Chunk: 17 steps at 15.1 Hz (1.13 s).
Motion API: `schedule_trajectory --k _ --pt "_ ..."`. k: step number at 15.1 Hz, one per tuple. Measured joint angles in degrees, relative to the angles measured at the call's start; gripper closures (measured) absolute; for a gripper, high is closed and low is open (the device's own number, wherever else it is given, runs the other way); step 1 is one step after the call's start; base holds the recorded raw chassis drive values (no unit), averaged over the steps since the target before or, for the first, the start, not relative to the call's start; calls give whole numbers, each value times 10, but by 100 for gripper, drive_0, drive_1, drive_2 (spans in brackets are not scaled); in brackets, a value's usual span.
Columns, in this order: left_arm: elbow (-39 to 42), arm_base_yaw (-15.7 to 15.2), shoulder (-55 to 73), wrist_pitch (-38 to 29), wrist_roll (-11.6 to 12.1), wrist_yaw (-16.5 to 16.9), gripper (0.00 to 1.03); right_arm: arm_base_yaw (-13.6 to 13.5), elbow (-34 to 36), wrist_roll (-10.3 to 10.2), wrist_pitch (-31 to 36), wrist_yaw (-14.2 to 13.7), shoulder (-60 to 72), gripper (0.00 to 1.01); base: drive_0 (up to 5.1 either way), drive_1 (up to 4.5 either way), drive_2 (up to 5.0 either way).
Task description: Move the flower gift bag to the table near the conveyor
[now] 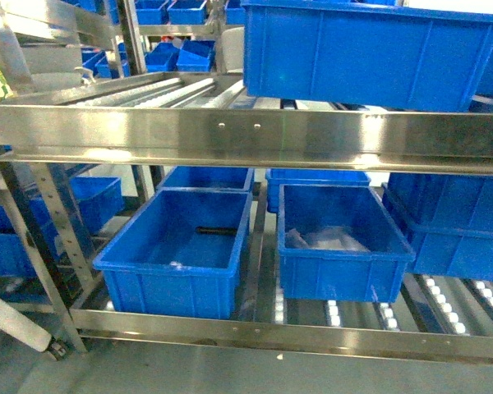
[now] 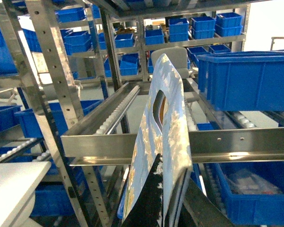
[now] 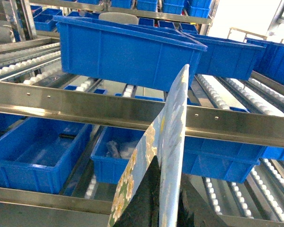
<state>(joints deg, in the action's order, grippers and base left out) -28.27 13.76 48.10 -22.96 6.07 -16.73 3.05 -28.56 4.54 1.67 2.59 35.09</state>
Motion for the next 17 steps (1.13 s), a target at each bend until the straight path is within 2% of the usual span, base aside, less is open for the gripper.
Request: schedule_trajectory --k 10,17 --pt "0 0 -1 0 0 0 101 0 0 0 1 0 -1 98 -458 395 76" --pt "0 0 0 0 0 0 101 0 0 0 0 0 1 98 -476 263 263"
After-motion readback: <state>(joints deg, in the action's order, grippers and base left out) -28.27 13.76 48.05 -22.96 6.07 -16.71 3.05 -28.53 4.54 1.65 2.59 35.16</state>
